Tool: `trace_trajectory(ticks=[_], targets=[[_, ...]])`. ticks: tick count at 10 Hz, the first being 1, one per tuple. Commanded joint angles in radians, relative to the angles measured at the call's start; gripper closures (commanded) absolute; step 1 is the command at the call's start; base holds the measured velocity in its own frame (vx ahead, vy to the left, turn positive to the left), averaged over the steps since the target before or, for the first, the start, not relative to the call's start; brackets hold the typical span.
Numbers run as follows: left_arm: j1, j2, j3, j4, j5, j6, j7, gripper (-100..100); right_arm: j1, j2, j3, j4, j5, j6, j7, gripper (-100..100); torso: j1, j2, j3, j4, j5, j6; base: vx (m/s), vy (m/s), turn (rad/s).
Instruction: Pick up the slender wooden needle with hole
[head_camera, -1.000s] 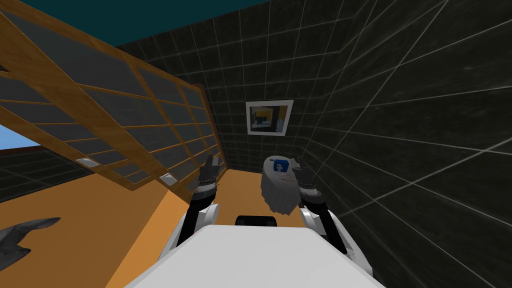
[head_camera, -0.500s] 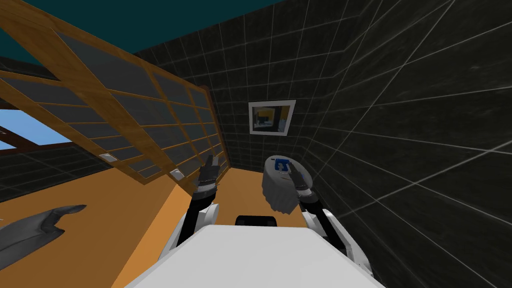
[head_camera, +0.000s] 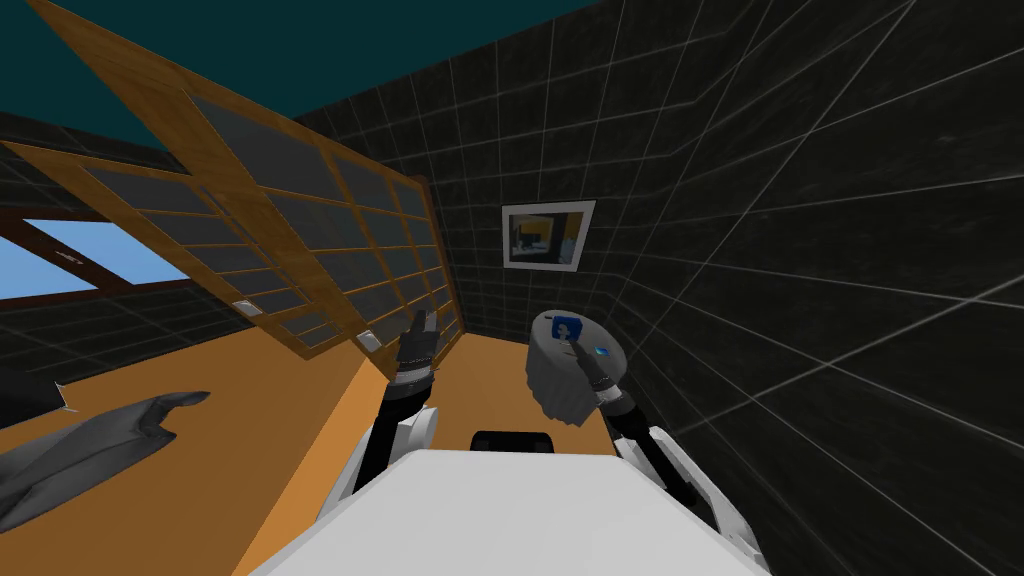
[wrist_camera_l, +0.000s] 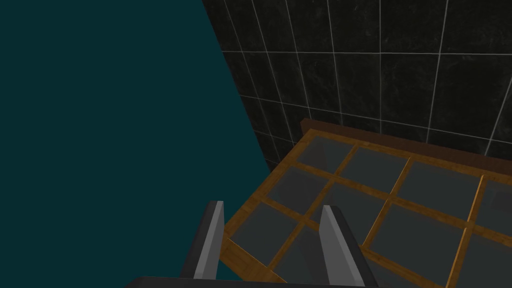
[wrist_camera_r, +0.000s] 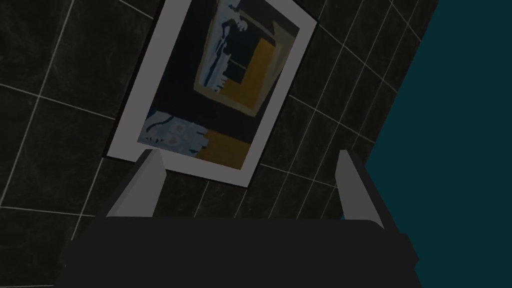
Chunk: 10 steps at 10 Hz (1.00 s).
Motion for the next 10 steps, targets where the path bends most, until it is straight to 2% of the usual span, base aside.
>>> trace_trajectory(ticks=[1,2,3,4,5,6,7,8,9,10], targets=[[0.000,0.000,0.000,0.000,0.000,0.000,0.000,0,-0.001,-0.048,0.021,0.050,0.022,0.010,0.022,-100,0.000,0.000,0.000,0.000,0.000,0.000,-0.057,0.007,0.110],[0.000,0.000,0.000,0.000,0.000,0.000,0.000,0,-0.001,-0.048,0.021,0.069,0.022,0.010,0.022,-100,0.000,0.000,0.000,0.000,0.000,0.000,-0.048,0.002,0.039],[0.000,0.000,0.000,0.000,0.000,0.000,0.000,0,0.000,-0.093,0.036,0.100,0.040,0.015,0.040,-100,0.000,0.000,0.000,0.000,0.000,0.000,-0.061,0.001,0.071],[0.000,0.000,0.000,0.000,0.000,0.000,0.000,0,0.000,-0.093,0.036,0.126,0.040,0.015,0.040,-100,0.000,0.000,0.000,0.000,0.000,0.000,-0.049,0.005,0.063],[0.000,0.000,0.000,0.000,0.000,0.000,0.000,0,0.000,-0.137,0.052,0.165,0.060,0.020,0.058,-100,0.000,0.000,0.000,0.000,0.000,0.000,-0.057,0.009,0.123],[0.000,0.000,0.000,0.000,0.000,0.000,0.000,0,0.000,-0.137,0.052,0.183,0.060,0.020,0.058,-100,0.000,0.000,0.000,0.000,0.000,0.000,-0.049,0.005,0.050],[0.000,0.000,0.000,0.000,0.000,0.000,0.000,0,0.000,-0.181,0.069,0.217,0.080,0.024,0.076,-100,0.000,0.000,0.000,0.000,0.000,0.000,-0.053,0.011,0.144],[0.000,0.000,0.000,0.000,0.000,0.000,0.000,0,0.000,-0.181,0.069,0.240,0.080,0.024,0.076,-100,0.000,0.000,0.000,0.000,0.000,0.000,-0.042,-0.001,0.044],[0.000,0.000,0.000,0.000,0.000,0.000,0.000,0,-0.001,-0.224,0.085,0.269,0.101,0.027,0.094,-100,0.000,-0.001,-0.001,0.000,0.000,0.000,-0.046,-0.001,0.118],[0.000,0.000,0.000,0.000,0.000,0.000,0.000,0,-0.001,-0.224,0.085,0.298,0.101,0.027,0.094,-100,0.000,-0.001,-0.001,0.000,0.000,0.000,-0.038,0.000,0.064]])
